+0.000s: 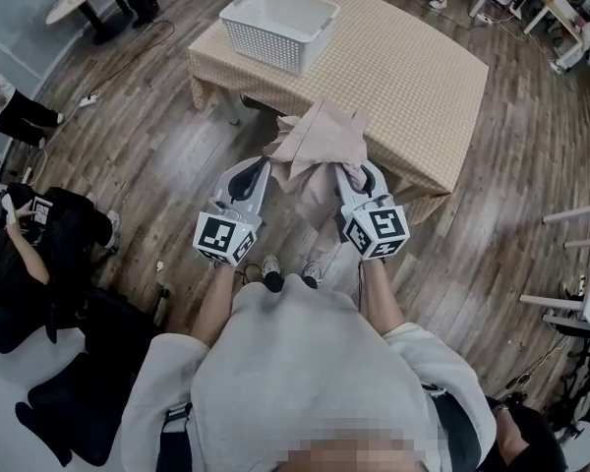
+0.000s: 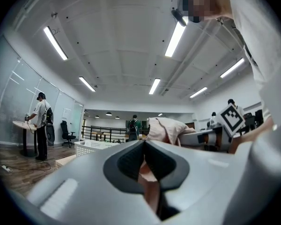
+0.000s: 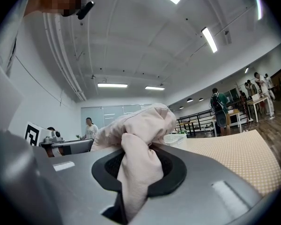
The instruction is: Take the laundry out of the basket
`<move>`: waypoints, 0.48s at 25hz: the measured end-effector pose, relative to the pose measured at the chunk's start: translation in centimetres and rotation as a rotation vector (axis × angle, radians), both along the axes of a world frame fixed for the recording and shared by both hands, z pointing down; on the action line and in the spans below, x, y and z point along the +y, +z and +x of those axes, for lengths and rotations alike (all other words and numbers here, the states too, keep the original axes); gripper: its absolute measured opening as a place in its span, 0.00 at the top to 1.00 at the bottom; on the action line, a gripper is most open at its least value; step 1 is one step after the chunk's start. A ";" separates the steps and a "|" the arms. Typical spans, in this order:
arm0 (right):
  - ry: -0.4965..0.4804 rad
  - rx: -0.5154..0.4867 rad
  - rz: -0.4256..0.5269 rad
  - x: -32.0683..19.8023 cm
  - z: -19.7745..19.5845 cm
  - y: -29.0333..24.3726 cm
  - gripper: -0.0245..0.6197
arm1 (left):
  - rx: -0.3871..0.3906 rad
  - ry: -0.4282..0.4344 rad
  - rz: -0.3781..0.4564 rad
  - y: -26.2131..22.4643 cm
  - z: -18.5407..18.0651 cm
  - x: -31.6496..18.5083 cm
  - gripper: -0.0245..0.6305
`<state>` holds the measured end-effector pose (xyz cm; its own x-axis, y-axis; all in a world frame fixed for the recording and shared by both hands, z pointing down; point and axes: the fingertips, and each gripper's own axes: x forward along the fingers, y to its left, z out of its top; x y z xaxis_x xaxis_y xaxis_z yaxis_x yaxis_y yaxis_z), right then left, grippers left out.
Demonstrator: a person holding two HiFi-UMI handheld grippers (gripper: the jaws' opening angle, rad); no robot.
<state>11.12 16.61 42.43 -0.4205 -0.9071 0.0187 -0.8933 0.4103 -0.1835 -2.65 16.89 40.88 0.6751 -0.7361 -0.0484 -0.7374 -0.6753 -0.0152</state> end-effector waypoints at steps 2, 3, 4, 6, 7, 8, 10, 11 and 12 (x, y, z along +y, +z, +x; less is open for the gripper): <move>-0.001 0.003 0.001 -0.2 -0.6 0.0 0.86 | 0.000 0.000 0.001 0.0 -0.6 -0.2 0.95; -0.001 0.005 0.001 -0.2 -0.8 0.0 0.86 | 0.002 -0.001 0.000 0.2 -0.8 -0.2 0.95; -0.002 0.007 0.001 -0.1 -1.0 0.0 0.86 | 0.004 -0.002 -0.001 0.3 -1.0 -0.2 0.95; -0.003 0.014 0.006 0.0 -1.2 -0.1 0.86 | 0.007 -0.001 0.001 0.3 -1.1 -0.1 0.95; -0.002 0.017 0.010 0.0 -1.2 -0.3 0.86 | 0.009 0.000 0.004 0.2 -1.1 -0.1 0.95; -0.001 0.019 0.012 0.0 -1.2 -0.5 0.86 | 0.011 0.000 0.006 0.1 -1.1 -0.1 0.95; 0.000 0.026 0.017 0.0 -1.2 -0.7 0.86 | 0.013 0.000 0.009 -0.1 -1.1 -0.1 0.95; 0.001 0.029 0.018 0.0 -1.2 -0.8 0.86 | 0.013 0.000 0.010 -0.1 -1.1 -0.2 0.95; 0.001 0.030 0.019 -0.1 -1.2 -0.9 0.86 | 0.013 0.000 0.010 -0.1 -1.1 -0.2 0.95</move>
<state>9.93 16.54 41.56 -0.4189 -0.9079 0.0144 -0.8988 0.4124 -0.1486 -3.79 16.70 40.75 0.6745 -0.7354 -0.0644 -0.7374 -0.6753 -0.0126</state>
